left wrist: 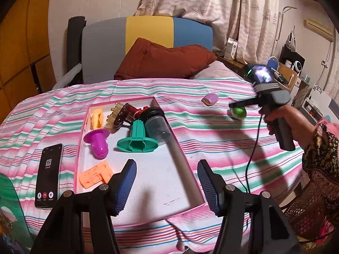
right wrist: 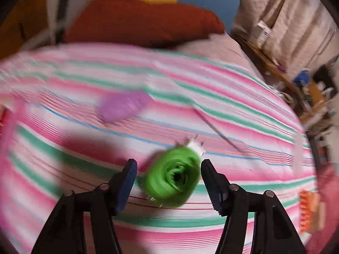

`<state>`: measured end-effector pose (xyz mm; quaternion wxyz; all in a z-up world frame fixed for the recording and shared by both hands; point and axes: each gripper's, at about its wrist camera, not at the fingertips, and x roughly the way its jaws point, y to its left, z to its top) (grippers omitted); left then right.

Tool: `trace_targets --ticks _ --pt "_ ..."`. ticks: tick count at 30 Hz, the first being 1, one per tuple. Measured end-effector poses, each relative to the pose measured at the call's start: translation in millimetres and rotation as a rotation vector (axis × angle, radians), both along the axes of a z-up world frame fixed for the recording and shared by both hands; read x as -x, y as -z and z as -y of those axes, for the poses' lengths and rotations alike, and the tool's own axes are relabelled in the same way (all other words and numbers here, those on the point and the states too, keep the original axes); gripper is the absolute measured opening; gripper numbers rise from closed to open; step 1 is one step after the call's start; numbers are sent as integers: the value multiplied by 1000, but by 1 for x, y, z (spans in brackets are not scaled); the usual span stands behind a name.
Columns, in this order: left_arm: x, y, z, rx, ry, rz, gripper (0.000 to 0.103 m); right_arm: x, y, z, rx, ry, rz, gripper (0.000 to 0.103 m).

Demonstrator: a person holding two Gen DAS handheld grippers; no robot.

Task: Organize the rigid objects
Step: 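Grasp the green-and-white device with the right gripper, then grasp the purple oval piece with the left gripper while the right holds the green device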

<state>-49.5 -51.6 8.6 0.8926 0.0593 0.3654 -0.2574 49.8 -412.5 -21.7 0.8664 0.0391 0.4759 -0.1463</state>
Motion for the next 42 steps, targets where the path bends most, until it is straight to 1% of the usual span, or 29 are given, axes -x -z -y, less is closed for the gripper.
trace_targets --ticks 1,2,3,5,7,9,11,13,15,16,19,22,25,27,29,32,35,37,39,40,42 --pt "-2 0 1 4 0 -6 61 5 -8 5 -33 25 46 84" --pt "-3 0 2 8 0 -11 61 9 -14 12 -71 53 91 87" --pt "-4 1 2 12 1 -16 61 14 -19 24 -139 90 132 87" --pt "-7 2 4 16 -2 -26 61 15 -16 39 -231 149 157 87" --pt "-10 2 8 17 0 -36 61 15 -6 49 -284 196 128 86" --pt "-13 0 11 26 0 -40 61 12 6 50 -298 199 82 81" --pt "-15 -4 17 32 7 -40 61 7 22 52 -323 203 40 79" --pt "-18 -7 25 33 15 -34 61 4 34 51 -348 206 12 73" --pt "-21 -12 34 27 28 -27 61 1 42 47 -339 200 -19 63" --pt "-23 -14 40 28 37 -24 61 -1 47 46 -320 195 -31 61" --pt "-29 -19 58 31 60 -15 61 -2 49 45 -315 196 -38 60" --pt "-40 -24 84 34 88 -16 61 1 47 48 -299 206 -81 60" --pt "-54 -27 113 37 109 -20 61 9 43 59 -277 257 -116 60" --pt "-66 -27 135 25 124 -29 61 15 43 68 -269 291 -124 58" --pt "-85 -22 162 19 137 -66 61 21 44 79 -304 322 -123 58" --pt "-113 -7 203 -12 135 -106 61 28 51 92 -414 361 -117 57" --pt "-141 17 238 -70 130 -131 61 31 52 94 -421 364 -118 57" --pt "-159 35 259 -112 109 -168 61 29 53 94 -413 364 -126 57" --pt "-173 47 273 -135 106 -189 61 28 53 94 -406 361 -133 57" --pt "-181 54 281 -156 90 -189 61 25 54 93 -404 360 -134 57" --pt "-191 62 292 -189 93 -170 61 26 54 93 -401 355 -137 57"
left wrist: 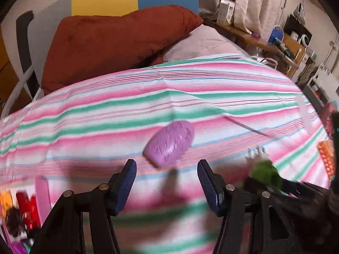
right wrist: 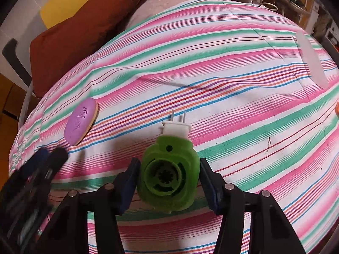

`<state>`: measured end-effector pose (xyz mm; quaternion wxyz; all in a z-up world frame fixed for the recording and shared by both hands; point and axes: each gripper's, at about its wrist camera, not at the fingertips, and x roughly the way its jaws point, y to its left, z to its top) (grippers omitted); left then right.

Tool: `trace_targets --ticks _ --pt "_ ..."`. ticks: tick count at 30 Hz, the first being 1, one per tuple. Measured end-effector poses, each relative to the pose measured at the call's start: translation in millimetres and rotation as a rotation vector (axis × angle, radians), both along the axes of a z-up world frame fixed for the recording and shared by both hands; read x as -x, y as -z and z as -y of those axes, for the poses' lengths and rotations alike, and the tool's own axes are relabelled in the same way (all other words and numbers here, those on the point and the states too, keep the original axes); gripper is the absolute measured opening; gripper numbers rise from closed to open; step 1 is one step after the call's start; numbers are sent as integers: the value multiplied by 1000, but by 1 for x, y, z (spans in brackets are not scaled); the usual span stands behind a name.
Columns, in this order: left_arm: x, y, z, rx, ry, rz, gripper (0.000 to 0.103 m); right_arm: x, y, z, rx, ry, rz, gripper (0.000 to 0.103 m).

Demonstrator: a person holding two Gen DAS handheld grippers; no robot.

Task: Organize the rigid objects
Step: 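Grasp the purple oval piece with the left gripper while the right holds the green device, then carry the purple oval piece into the tray and open the left gripper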

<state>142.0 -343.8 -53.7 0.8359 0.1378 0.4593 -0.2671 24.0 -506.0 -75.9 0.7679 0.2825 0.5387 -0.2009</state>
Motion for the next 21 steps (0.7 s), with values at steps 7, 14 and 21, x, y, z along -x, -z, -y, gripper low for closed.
trace_targets --ticks 7,14,21 --pt "-19 18 20 -30 77 29 60 -11 4 -5 4 -1 -7 57" --pt "-10 30 13 -21 90 57 45 -18 9 -4 1 8 -7 57" --pt "15 27 -6 18 45 -11 44 -20 11 -7 29 -9 -9 57"
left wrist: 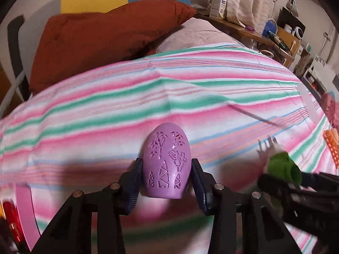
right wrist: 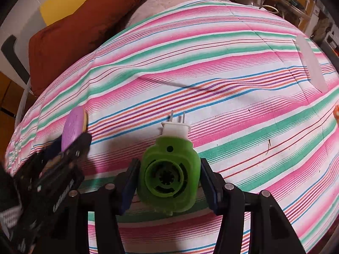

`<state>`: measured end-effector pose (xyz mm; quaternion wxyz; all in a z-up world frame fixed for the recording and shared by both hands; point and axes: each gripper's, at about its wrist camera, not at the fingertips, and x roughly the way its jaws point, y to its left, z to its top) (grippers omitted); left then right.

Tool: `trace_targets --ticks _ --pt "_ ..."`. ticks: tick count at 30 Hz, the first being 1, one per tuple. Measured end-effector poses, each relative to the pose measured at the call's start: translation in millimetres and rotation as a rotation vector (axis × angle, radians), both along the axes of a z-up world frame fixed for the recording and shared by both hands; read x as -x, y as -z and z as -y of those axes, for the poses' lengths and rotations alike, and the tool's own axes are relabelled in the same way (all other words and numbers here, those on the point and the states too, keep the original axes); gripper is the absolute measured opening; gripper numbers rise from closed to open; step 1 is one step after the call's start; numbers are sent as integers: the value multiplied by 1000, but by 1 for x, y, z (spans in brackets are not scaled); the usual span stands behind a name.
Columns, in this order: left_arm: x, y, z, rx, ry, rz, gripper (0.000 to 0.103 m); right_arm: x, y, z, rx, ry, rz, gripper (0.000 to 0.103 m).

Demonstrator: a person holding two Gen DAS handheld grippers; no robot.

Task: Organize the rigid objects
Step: 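Carry the purple oval piece into the tray and open the left gripper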

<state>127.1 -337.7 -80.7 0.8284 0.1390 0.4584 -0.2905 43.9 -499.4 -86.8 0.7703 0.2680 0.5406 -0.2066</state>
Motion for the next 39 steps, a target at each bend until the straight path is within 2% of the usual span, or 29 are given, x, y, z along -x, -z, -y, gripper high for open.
trace_targets --ticks 3,7,12,17,24,33,39 --pt "22 1 -10 2 12 12 44 0 0 0 9 -4 2 57" --pt "54 4 -28 23 38 70 44 -2 1 -5 36 -18 1 57" --pt "72 -1 -47 62 21 35 44 -5 3 -10 84 -50 -11 56" --pt "88 -5 -71 136 -5 -27 44 -2 3 -8 87 -46 1 55" --pt "114 -6 -112 202 -13 -52 44 2 1 -9 108 -50 8 54" --pt "137 -15 -155 233 -15 -38 44 5 -1 -14 134 -57 12 54" --pt "158 -33 -187 269 11 -2 44 2 1 -17 153 -70 6 54"
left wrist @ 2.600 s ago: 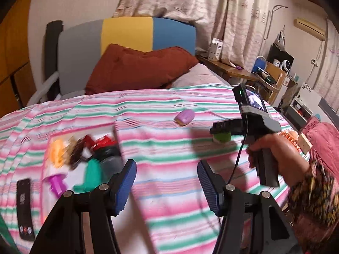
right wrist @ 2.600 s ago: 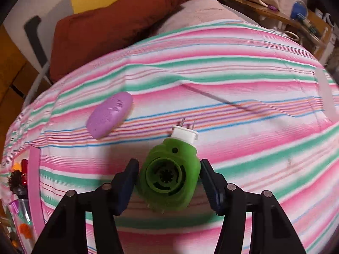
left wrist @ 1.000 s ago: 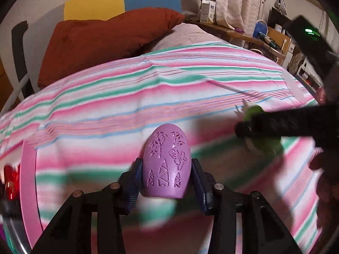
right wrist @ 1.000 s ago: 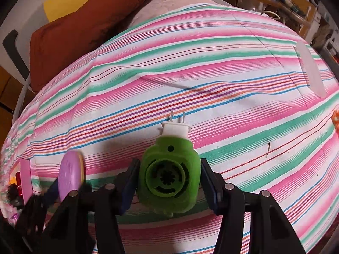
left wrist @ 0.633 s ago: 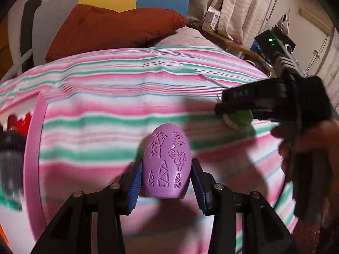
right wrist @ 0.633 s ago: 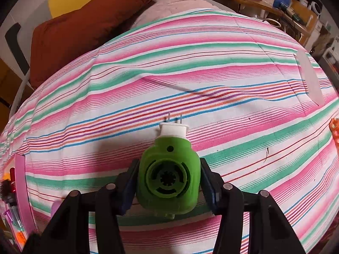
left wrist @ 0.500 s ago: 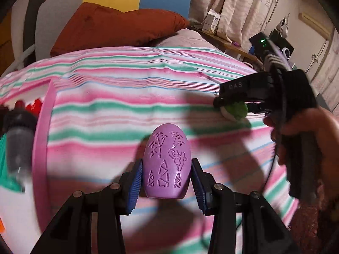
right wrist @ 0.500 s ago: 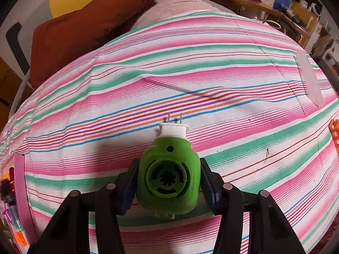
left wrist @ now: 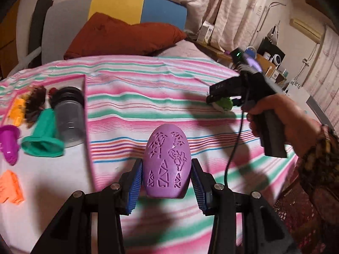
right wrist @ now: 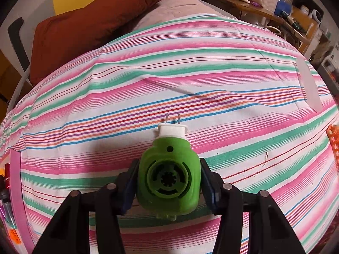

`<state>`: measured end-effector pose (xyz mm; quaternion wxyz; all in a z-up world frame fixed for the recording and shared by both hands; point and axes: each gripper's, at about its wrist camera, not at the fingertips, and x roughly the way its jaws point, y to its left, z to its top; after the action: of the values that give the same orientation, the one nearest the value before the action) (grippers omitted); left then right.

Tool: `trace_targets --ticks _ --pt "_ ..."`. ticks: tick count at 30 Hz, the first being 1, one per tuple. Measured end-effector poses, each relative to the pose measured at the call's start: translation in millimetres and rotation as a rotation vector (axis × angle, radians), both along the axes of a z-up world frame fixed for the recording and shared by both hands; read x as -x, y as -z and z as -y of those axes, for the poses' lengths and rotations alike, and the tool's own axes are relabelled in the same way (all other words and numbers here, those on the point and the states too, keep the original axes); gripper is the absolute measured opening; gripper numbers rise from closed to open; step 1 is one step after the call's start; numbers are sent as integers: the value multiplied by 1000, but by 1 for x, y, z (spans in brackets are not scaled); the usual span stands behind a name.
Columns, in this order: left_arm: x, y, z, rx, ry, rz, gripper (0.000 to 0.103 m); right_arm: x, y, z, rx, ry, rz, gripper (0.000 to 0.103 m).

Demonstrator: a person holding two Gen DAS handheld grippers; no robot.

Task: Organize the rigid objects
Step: 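Carry the purple oval piece into the tray and open the left gripper, then carry the green-and-white device over the tray with the right gripper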

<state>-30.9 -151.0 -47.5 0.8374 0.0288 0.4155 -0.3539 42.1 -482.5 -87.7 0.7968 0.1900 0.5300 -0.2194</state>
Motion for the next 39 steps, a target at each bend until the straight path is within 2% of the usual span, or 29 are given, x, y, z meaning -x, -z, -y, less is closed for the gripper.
trace_targets --ticks 10,14,19,23,34,39 --pt "-4 -19 -73 22 -143 9 44 -3 1 -1 20 -5 0 54" --pt "-11 -13 -98 -5 -218 -4 44 -2 1 -3 28 -5 3 54" --pt "-25 7 -122 -26 -289 -84 44 0 0 -5 29 2 12 53" --pt "-35 18 -125 -66 -315 -98 44 5 -3 -2 -1 28 30 53" --pt "-43 22 -124 -70 -331 -102 44 14 -9 -4 -96 52 67 53" --pt "-35 16 -127 -20 -314 -99 46 15 -10 -12 -113 32 69 53"
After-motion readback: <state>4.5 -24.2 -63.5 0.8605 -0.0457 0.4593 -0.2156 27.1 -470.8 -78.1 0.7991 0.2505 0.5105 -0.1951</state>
